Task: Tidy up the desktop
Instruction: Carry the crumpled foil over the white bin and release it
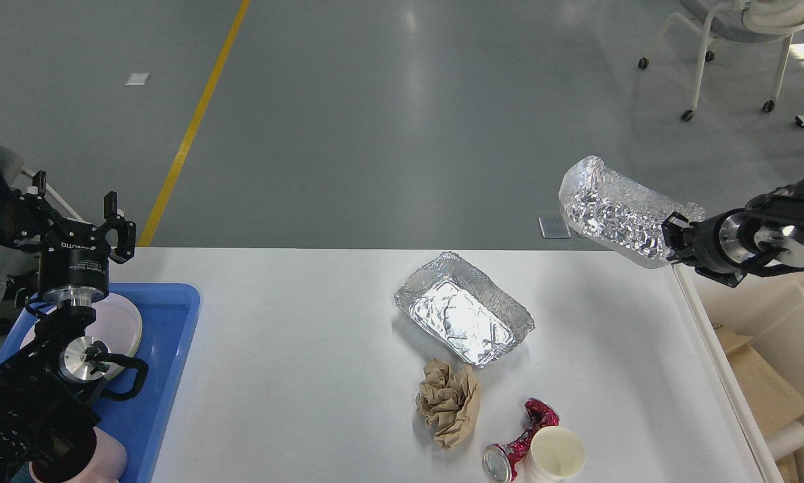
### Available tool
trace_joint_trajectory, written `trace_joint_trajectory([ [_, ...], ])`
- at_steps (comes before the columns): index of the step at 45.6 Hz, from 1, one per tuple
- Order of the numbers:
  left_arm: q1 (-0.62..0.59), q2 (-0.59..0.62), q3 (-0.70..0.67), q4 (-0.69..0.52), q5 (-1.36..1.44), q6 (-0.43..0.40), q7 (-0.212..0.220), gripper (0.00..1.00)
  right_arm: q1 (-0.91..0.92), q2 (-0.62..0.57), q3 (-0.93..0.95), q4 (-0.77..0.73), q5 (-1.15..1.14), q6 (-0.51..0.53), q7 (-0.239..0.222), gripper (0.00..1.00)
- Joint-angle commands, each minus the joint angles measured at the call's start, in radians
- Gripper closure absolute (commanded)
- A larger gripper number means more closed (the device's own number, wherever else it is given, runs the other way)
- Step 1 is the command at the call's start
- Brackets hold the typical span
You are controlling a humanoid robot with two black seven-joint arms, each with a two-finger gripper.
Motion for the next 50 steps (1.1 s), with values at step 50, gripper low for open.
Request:
trace_joint_trajectory([
  [50,0.000,0.000,0.000,0.000,0.000,0.000,-0.001,0.03,-0.403,-0.222,0.002,-0.316,-0.012,-0.056,0.008,1.00],
])
